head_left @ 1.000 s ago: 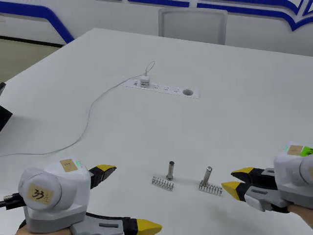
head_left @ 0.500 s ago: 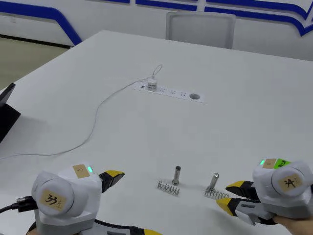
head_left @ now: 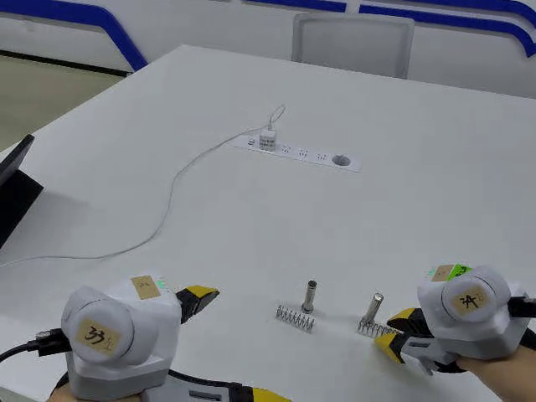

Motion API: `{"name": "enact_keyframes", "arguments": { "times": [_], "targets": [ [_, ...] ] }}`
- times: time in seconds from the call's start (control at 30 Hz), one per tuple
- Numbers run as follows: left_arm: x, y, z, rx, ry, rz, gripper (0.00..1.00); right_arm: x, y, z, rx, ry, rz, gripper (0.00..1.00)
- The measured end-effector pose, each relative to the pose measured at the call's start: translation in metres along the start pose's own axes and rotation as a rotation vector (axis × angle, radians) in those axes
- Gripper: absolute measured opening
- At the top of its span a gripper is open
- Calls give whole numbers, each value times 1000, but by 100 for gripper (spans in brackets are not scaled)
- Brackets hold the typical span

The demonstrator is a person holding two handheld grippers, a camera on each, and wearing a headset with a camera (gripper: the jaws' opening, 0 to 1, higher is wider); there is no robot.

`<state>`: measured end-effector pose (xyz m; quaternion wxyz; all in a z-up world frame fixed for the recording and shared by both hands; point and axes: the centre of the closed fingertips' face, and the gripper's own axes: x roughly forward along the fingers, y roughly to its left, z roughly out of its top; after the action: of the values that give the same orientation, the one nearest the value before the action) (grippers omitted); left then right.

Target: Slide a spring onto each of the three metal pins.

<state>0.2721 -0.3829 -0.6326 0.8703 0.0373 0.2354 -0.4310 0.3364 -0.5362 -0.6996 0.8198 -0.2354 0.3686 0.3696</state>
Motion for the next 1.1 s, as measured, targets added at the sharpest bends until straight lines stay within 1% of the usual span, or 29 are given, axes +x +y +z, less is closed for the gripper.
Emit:
{"name": "enact_keyframes", "arguments": {
  "times": [0.07, 0.13, 0.17, 0.2, 0.4, 0.7, 0.73, 0.8, 0.87, 0.9, 1.0, 1.03, 1.1],
  "targets": [
    [0, 0, 0, -3, -1, 1, 100, 1, 1, -3, 7, 10, 8, 15],
    [-1, 0, 2, -11, -12, 1, 100, 2, 3, -5, 4, 18, 16, 15],
    [-1, 0, 3, -12, -15, 2, 100, 2, 3, -3, 3, 7, 17, 15],
    [-1, 1, 3, -14, -16, 3, 100, 1, 3, -4, 6, 11, 20, 15],
    [-1, -1, 2, -9, -9, 0, 100, 1, 7, -5, 15, 12, 44, 12],
    [0, -1, 2, -4, -6, -1, 100, -3, 12, -8, -6, 20, 47, 11],
    [0, -1, 2, -5, -7, -2, 100, -3, 12, -9, -6, 22, 50, 11],
    [-2, -4, 8, -15, -31, -11, 100, -6, 13, -9, -25, 21, 51, 11],
    [-2, -4, 9, -13, -37, -13, 99, -10, 14, -8, -32, 15, 57, 11],
    [-2, -4, 9, -9, -38, -11, 99, -11, 15, -7, -31, 10, 59, 11],
    [-1, -4, 6, 8, -19, -8, 97, -16, 16, -7, -37, 7, 61, 11],
    [-1, -5, 6, 12, -15, -14, 96, -17, 15, -6, -39, 4, 61, 11],
    [-1, -8, 8, 17, -22, -30, 94, -22, 16, -5, -39, -4, 68, 10]
  ]
}}
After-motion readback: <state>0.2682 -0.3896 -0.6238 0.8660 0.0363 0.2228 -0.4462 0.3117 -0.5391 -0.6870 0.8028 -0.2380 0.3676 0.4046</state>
